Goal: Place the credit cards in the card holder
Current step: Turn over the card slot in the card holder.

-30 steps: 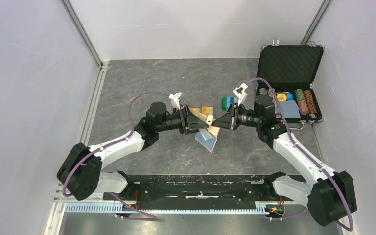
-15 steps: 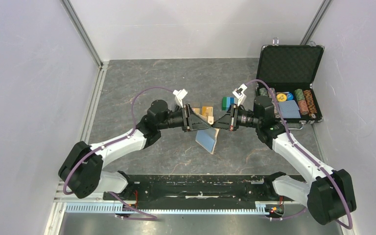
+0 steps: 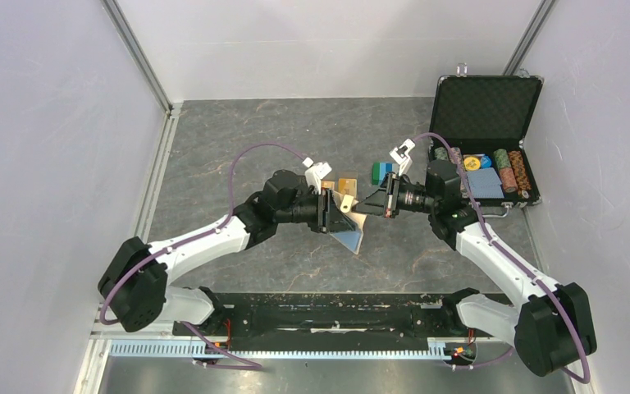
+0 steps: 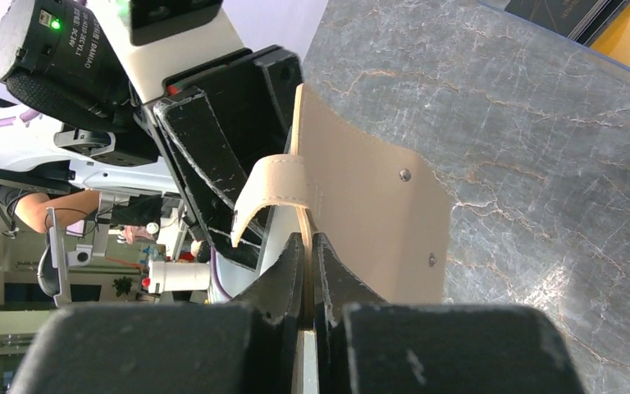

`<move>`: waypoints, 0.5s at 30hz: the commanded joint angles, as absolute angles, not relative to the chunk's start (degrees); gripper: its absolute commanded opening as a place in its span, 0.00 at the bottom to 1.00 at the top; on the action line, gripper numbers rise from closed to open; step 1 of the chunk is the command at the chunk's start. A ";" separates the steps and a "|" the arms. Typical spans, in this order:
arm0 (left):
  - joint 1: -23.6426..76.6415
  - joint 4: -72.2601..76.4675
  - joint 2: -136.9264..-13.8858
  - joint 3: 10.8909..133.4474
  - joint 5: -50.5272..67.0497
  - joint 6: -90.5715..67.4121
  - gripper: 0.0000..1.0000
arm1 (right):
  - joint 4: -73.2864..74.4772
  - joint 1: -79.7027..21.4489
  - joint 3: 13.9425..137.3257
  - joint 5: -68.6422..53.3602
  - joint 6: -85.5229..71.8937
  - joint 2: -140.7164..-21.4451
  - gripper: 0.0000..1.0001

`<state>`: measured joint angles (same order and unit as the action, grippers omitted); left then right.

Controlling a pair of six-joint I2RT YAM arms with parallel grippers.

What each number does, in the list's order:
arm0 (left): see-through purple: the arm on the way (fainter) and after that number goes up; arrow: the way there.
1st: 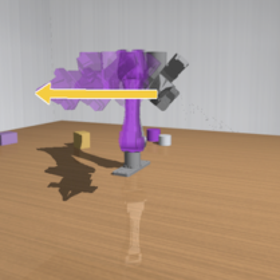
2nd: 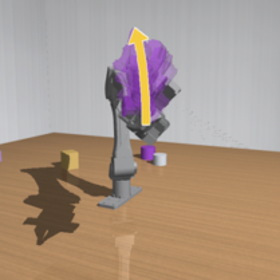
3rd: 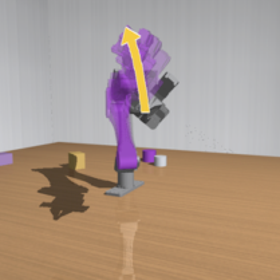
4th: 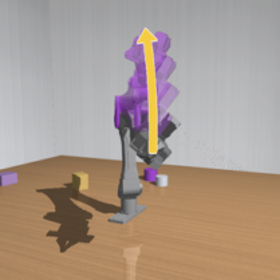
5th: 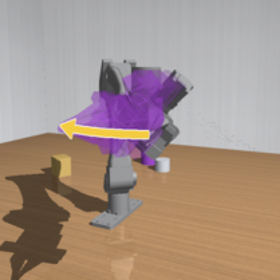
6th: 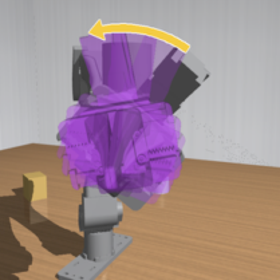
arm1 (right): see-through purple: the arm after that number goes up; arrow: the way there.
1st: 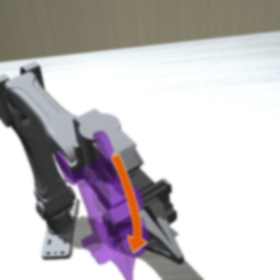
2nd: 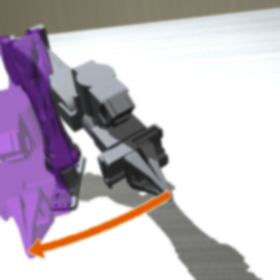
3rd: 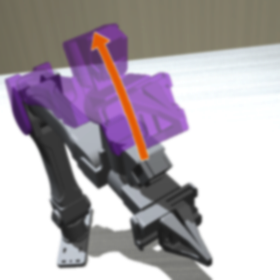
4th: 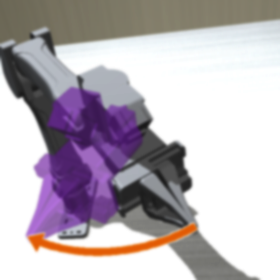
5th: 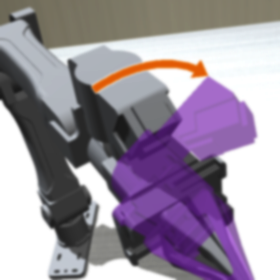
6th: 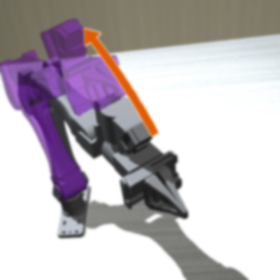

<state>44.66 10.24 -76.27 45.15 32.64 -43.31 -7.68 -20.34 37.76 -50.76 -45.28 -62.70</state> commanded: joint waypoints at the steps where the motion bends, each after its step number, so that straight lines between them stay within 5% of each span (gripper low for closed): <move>1: 44.91 0.36 -73.77 47.82 20.19 -34.24 0.53 | -10.67 -20.21 38.94 -53.17 -46.67 -62.29 0.00; 3: 44.77 0.36 -73.10 47.46 18.19 -33.86 0.66 | -10.59 -20.20 38.48 -53.35 -46.66 -62.06 0.00; 15: 41.44 -2.30 -70.92 47.90 18.93 -27.07 0.93 | -6.96 -20.17 38.07 -55.36 -43.37 -62.75 0.00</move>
<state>42.98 -3.18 -73.76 46.02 18.90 -32.95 -7.88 -20.34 36.91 -52.80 -45.32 -62.70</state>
